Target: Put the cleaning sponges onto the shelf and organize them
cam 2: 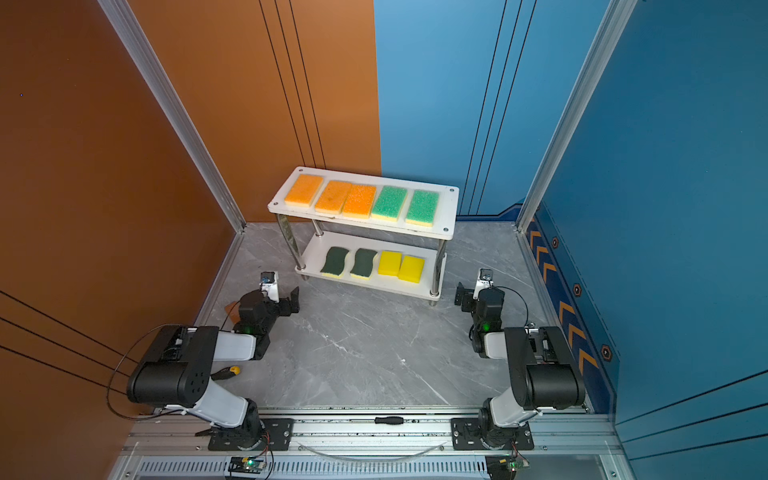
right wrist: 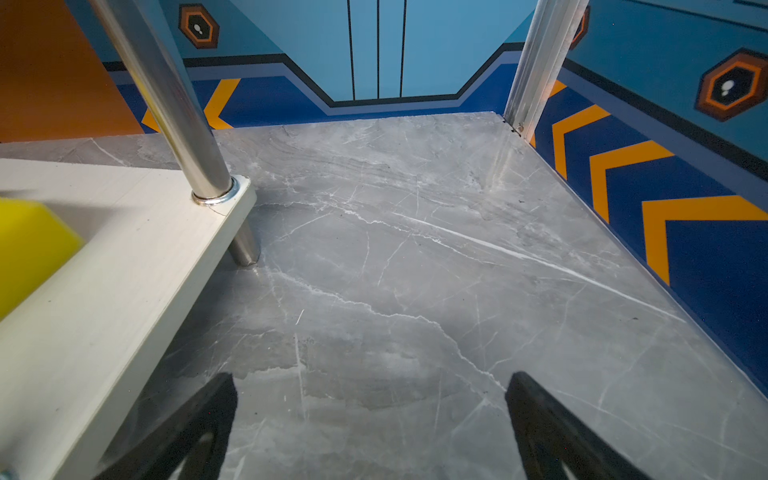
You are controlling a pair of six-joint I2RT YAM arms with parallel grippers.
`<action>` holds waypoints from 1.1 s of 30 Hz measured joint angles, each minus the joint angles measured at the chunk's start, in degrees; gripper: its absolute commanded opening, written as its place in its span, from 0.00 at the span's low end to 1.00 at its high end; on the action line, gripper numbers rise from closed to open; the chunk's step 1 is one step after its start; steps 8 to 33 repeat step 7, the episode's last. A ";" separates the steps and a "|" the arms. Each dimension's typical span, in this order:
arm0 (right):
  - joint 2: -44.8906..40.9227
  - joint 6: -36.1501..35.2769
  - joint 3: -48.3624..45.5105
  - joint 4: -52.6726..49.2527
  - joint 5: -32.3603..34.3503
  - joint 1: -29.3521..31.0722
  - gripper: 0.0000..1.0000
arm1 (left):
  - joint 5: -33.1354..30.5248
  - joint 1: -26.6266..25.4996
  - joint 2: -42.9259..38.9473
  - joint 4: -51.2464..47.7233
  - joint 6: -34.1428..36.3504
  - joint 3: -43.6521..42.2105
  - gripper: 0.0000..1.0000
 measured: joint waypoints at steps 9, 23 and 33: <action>0.00 0.00 0.00 0.02 0.00 0.00 1.00 | 0.00 0.00 0.00 -0.22 0.00 0.07 0.98; 0.00 0.00 0.00 0.02 0.00 0.00 1.00 | 0.00 0.00 0.00 -0.22 0.00 0.07 0.98; 0.00 0.00 0.00 0.02 0.00 0.00 1.00 | 0.00 0.00 0.00 -0.22 0.00 0.07 0.98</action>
